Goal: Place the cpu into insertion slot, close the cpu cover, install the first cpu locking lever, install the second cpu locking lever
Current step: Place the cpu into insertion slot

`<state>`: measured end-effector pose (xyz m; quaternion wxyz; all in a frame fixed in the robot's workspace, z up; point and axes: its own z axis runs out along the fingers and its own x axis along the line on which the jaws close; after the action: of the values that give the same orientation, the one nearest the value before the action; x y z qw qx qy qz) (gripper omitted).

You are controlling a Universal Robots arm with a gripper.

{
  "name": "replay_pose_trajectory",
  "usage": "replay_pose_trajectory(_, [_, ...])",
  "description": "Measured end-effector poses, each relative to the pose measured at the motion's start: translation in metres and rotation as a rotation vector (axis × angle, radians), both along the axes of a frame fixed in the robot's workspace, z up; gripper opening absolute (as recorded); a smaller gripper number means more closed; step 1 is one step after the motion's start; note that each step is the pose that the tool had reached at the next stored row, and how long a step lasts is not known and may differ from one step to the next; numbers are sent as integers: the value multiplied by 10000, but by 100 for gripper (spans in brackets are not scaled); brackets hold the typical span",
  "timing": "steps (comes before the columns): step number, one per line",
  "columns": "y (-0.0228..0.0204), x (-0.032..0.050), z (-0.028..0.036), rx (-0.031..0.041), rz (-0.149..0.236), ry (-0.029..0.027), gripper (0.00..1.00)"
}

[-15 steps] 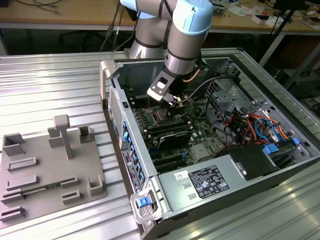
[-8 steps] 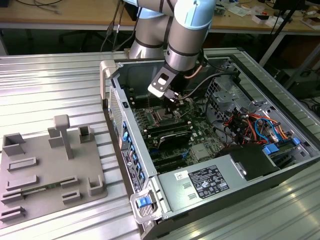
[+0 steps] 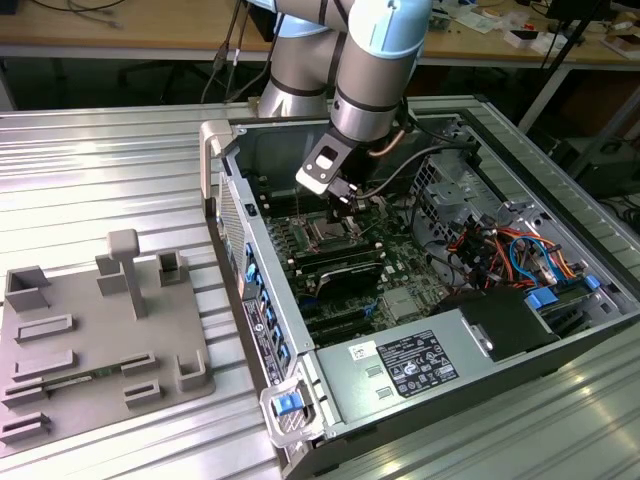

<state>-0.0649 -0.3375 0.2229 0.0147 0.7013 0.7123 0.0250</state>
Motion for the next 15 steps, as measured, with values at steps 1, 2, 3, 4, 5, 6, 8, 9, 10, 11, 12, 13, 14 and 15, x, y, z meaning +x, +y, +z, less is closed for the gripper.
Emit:
replay_pose_trajectory(1, [0,0,1,0,0,1,11])
replay_pose_trajectory(2, [0,0,21,0,0,1,11])
replay_pose_trajectory(3, [0,0,42,0,0,1,11])
replay_pose_trajectory(4, [0,0,42,0,0,0,11])
replay_pose_trajectory(5, [0,0,43,0,0,0,11])
replay_pose_trajectory(6, [0,0,50,0,0,0,11])
replay_pose_trajectory(8, [0,0,59,0,0,0,11])
replay_pose_trajectory(9, [0,0,61,0,0,0,11])
replay_pose_trajectory(10, [0,0,62,0,0,0,11])
replay_pose_trajectory(11, [0,0,63,0,0,1,11])
replay_pose_trajectory(12, [0,0,64,0,0,0,11])
replay_pose_trajectory(13, [0,0,65,0,-1,0,11])
replay_pose_trajectory(14, [0,0,65,0,0,0,11])
replay_pose_trajectory(15, [0,0,66,0,0,0,11])
